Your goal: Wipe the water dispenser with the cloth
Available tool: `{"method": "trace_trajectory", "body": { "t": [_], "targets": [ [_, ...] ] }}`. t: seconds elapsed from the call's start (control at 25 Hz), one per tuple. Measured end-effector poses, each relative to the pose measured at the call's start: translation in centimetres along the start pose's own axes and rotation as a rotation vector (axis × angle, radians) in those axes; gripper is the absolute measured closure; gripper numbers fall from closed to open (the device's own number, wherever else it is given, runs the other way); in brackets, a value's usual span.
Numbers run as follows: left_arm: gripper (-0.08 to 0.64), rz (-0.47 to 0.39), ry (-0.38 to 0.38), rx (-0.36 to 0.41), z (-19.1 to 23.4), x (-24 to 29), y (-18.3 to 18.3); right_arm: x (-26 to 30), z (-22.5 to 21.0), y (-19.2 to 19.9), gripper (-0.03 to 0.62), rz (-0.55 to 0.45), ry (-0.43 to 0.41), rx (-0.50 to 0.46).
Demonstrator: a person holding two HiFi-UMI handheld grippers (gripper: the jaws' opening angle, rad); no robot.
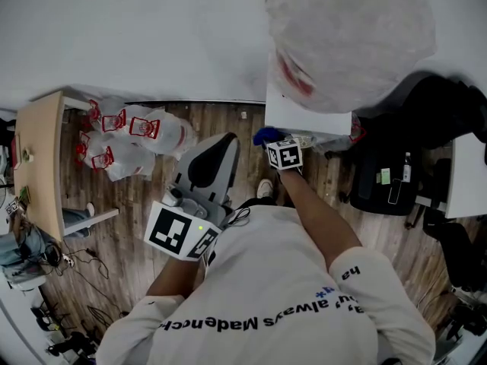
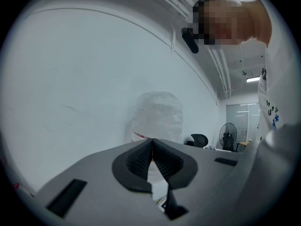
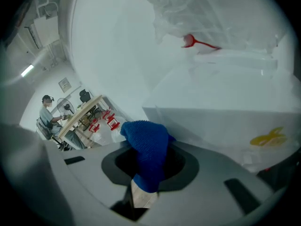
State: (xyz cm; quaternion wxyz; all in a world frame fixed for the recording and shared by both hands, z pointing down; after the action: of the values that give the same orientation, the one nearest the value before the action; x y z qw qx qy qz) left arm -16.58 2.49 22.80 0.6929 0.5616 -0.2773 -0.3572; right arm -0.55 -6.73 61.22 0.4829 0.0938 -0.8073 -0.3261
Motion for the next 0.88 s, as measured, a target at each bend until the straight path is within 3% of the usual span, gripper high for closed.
{"method": "trace_trajectory", "body": {
  "t": [0.88],
  "targets": [
    [0.54, -0.001, 0.026, 0.007, -2.3, 2.6, 0.1, -3.5, -5.3, 1.7, 0.502, -0.018, 0.062, 0.135]
  ]
}}
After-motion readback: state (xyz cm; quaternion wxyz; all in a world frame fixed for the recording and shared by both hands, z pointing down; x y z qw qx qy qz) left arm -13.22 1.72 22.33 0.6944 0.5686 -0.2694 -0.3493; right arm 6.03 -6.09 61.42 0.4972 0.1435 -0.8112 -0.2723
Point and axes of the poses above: the fingertips, and each gripper's own axes: x forward along the fingers, z to its left, y out of its underside, the point moved 9 cm from there along -x, backward along the fingers, and after that the axes turned 1 degree about y, right-handed, at the moved point
